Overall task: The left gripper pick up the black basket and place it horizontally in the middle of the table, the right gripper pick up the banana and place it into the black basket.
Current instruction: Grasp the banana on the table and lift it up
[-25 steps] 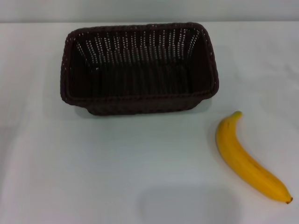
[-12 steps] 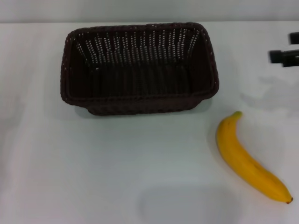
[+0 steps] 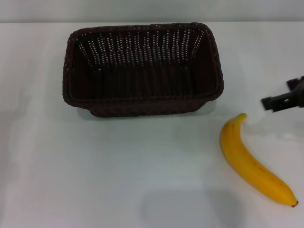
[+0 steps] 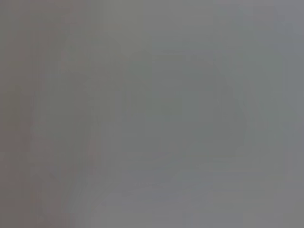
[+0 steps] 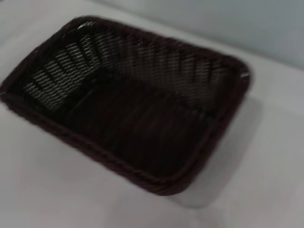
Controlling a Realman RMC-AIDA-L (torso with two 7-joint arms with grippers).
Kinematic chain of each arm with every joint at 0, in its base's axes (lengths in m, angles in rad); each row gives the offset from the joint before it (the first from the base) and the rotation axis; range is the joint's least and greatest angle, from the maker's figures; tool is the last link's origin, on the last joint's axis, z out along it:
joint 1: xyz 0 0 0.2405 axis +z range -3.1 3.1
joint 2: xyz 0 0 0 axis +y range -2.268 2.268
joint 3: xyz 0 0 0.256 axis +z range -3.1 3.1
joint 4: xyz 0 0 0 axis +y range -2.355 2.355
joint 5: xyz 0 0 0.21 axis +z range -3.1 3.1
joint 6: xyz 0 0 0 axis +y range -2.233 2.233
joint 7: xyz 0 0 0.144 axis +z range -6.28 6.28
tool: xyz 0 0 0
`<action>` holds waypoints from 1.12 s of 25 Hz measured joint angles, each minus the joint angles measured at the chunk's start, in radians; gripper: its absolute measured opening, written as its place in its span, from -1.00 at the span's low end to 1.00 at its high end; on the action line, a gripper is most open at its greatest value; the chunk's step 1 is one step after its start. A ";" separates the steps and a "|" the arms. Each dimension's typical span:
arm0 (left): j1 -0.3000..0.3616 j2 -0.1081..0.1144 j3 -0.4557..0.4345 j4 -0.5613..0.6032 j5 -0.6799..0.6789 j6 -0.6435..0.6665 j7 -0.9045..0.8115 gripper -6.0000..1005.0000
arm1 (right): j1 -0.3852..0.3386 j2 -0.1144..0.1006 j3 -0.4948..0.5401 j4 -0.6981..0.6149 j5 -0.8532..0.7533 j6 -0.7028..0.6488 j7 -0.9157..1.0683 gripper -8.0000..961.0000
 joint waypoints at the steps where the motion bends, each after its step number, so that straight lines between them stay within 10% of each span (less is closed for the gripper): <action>1: -0.004 0.000 0.000 0.000 -0.001 0.004 0.001 0.74 | 0.010 0.001 -0.030 -0.002 -0.007 0.001 0.025 0.78; 28: -0.035 -0.003 0.002 -0.002 -0.028 0.046 0.006 0.74 | 0.216 0.010 -0.591 -0.186 -0.258 -0.073 0.460 0.71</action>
